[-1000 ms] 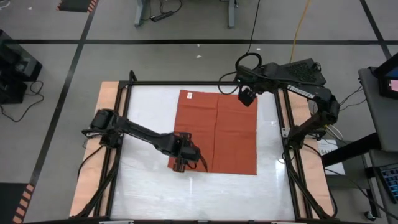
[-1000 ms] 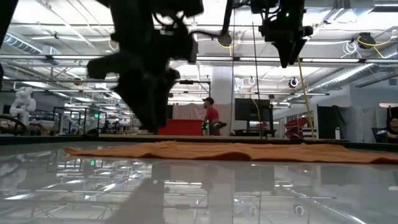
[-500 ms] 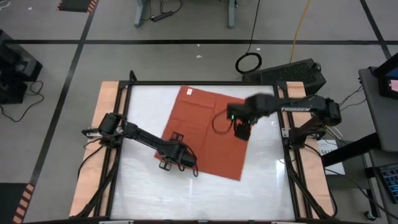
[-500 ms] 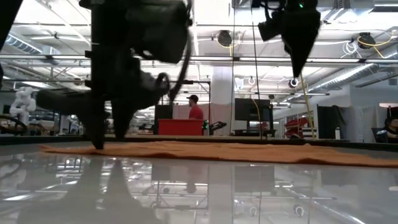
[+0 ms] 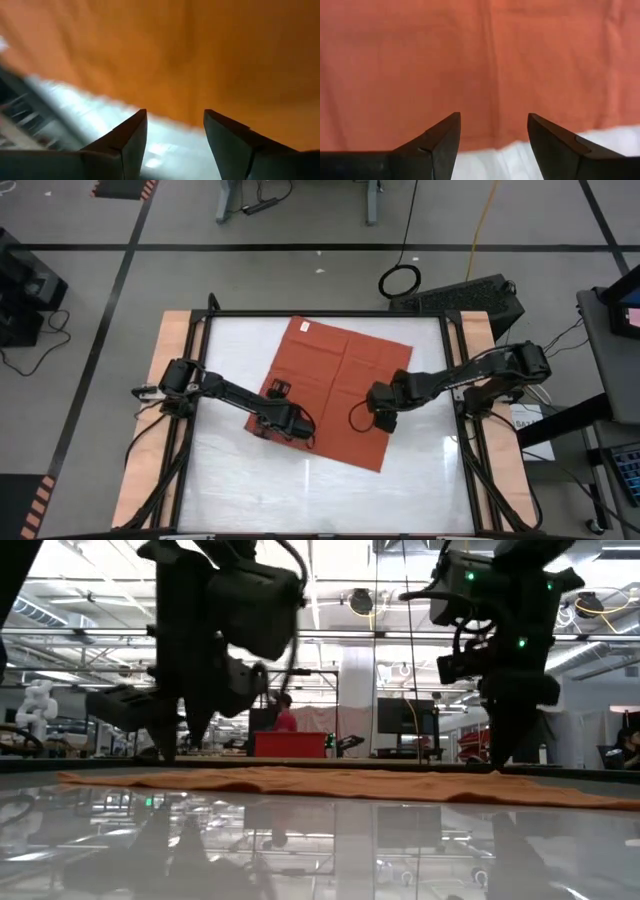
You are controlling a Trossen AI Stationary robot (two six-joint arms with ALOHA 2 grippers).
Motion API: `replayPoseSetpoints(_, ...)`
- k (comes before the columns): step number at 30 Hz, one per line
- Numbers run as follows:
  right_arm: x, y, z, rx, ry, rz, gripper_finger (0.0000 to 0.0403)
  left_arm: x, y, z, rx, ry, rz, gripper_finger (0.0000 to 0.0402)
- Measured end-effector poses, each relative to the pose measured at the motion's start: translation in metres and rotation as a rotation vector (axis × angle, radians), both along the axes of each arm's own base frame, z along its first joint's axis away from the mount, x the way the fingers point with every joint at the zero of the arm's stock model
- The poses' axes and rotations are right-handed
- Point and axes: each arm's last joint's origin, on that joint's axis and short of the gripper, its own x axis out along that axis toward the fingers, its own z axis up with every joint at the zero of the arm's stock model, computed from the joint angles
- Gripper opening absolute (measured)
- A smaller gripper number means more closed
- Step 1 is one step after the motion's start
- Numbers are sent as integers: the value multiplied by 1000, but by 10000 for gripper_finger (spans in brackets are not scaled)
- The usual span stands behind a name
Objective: Roll towel into tight, uniform cylinder
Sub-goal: Fold the kitchen towel
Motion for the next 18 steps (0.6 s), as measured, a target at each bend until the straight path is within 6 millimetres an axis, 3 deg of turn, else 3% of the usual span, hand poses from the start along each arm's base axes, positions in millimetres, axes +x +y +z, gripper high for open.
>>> replayPoseSetpoints(8, -3, 9, -11, 98, -43, -22, 221, 12, -5, -4, -73, -126, -2, 202)
replayPoseSetpoints(18, 2, 49, -11, 207, -148, -11, 221, 7, 24, -14, -22, -63, -2, 202)
